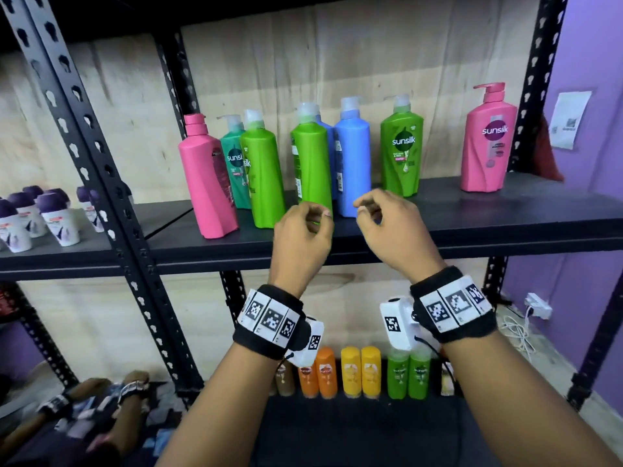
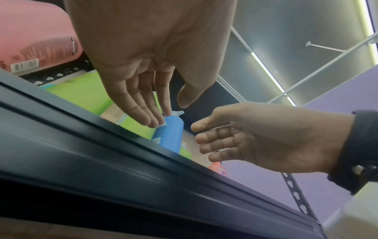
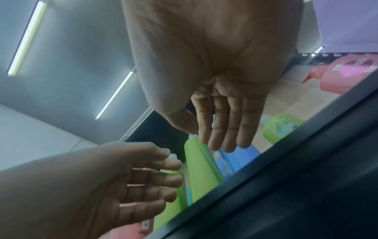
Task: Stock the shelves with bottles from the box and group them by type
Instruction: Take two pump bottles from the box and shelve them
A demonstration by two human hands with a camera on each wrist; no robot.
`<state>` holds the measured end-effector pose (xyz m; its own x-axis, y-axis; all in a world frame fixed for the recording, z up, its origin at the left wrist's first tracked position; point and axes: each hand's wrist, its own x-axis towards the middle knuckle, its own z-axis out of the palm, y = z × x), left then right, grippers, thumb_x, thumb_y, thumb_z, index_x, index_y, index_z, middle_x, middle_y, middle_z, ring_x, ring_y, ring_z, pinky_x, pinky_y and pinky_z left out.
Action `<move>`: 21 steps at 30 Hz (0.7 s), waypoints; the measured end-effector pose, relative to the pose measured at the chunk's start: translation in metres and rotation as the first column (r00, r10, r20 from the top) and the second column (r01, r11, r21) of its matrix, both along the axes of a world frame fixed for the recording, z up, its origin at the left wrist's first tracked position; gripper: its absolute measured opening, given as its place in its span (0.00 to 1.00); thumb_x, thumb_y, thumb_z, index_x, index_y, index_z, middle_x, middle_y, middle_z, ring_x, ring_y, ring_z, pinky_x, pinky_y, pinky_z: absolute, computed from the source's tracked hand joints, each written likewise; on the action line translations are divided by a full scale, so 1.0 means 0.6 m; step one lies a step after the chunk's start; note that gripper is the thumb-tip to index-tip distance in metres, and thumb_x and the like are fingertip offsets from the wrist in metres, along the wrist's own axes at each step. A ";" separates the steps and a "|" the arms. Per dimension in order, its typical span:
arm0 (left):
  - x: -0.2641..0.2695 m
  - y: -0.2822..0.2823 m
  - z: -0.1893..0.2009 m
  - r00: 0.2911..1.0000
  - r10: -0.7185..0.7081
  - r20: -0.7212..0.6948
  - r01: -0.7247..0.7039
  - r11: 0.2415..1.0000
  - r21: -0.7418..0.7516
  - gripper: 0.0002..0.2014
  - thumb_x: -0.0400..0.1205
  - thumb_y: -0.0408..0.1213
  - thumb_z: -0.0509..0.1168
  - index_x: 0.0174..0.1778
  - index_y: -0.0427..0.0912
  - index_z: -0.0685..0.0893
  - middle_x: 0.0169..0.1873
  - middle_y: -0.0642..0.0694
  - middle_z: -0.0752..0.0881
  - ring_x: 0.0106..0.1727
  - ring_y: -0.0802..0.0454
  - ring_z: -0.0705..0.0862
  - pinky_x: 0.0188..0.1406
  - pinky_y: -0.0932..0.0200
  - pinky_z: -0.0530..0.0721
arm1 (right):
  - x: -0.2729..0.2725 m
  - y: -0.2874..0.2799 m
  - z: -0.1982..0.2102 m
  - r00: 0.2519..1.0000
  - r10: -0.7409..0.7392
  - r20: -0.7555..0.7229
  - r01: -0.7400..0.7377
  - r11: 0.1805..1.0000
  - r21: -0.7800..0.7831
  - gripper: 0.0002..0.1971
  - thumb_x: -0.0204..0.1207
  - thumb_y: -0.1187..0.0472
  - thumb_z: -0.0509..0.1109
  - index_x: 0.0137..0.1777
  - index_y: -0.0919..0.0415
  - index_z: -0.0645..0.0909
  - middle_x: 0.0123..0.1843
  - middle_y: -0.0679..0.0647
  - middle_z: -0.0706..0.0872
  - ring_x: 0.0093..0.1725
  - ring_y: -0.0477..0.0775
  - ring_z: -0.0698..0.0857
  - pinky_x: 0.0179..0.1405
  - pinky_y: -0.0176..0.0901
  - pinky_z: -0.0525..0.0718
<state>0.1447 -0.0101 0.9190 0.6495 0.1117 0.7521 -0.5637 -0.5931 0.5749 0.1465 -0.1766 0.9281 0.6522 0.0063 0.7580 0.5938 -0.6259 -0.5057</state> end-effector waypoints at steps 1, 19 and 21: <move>-0.006 -0.001 -0.010 1.000 -0.004 0.001 0.004 1.000 0.017 0.07 0.84 0.43 0.67 0.47 0.46 0.88 0.38 0.53 0.89 0.39 0.57 0.86 0.45 0.58 0.84 | -0.008 -0.005 -0.014 1.000 -0.002 0.004 0.002 1.000 -0.030 0.07 0.78 0.63 0.68 0.51 0.56 0.87 0.48 0.51 0.87 0.41 0.46 0.84 0.50 0.34 0.80; -0.017 -0.004 -0.355 0.697 0.256 -0.670 0.143 0.866 0.479 0.17 0.82 0.51 0.58 0.48 0.45 0.88 0.49 0.41 0.91 0.53 0.36 0.88 0.49 0.51 0.85 | -0.030 -0.041 -0.406 0.689 -0.191 -0.700 -0.128 0.918 -0.376 0.12 0.81 0.55 0.65 0.56 0.59 0.85 0.59 0.60 0.87 0.60 0.64 0.84 0.57 0.52 0.83; -0.029 0.000 -0.404 0.626 0.228 -0.745 0.221 0.865 0.451 0.16 0.84 0.49 0.59 0.43 0.42 0.85 0.48 0.37 0.90 0.53 0.34 0.88 0.52 0.46 0.87 | -0.049 -0.043 -0.455 0.617 -0.189 -0.764 -0.181 0.910 -0.372 0.11 0.81 0.55 0.64 0.53 0.60 0.85 0.56 0.62 0.88 0.57 0.65 0.86 0.54 0.54 0.84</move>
